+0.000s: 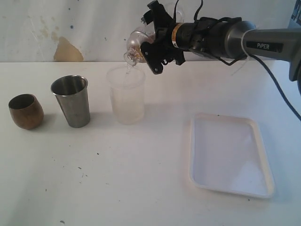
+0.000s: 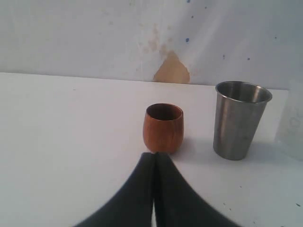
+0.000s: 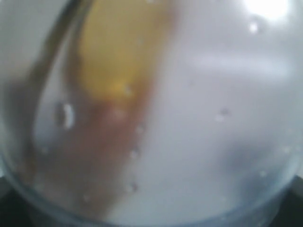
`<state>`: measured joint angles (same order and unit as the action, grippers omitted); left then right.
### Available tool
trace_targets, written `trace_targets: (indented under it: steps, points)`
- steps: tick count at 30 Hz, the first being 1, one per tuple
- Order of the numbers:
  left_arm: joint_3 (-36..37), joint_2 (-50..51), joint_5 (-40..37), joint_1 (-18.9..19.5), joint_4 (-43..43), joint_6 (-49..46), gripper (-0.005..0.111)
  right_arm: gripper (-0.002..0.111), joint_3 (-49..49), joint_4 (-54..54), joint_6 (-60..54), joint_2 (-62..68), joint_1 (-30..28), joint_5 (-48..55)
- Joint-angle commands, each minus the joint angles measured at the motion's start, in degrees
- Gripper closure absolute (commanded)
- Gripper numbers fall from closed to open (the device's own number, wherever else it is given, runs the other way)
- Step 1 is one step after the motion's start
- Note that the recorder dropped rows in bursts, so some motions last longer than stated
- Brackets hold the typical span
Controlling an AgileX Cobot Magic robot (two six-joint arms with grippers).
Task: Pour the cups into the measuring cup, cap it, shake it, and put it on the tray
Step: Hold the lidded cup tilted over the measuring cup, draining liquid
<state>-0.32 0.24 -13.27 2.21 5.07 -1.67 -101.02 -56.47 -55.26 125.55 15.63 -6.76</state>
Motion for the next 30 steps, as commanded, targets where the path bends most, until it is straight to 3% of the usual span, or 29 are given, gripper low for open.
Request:
trace_targets:
  steps: [1, 6, 30]
  points:
    - [0.32, -0.24, 0.3, 0.01, 0.25, 0.14, 0.107, 0.108, -1.74, 0.25, -1.22, -0.92, -0.29, -1.53]
    - [0.32, -0.24, 0.3, 0.01, 0.25, 0.14, 0.107, 0.108, -1.83, 0.25, -7.58, -0.92, -0.29, -1.53]
    - [0.32, -0.24, 0.3, 0.01, 0.25, 0.14, 0.107, 0.108, -1.83, 0.25, -11.94, -0.92, -0.29, -4.28]
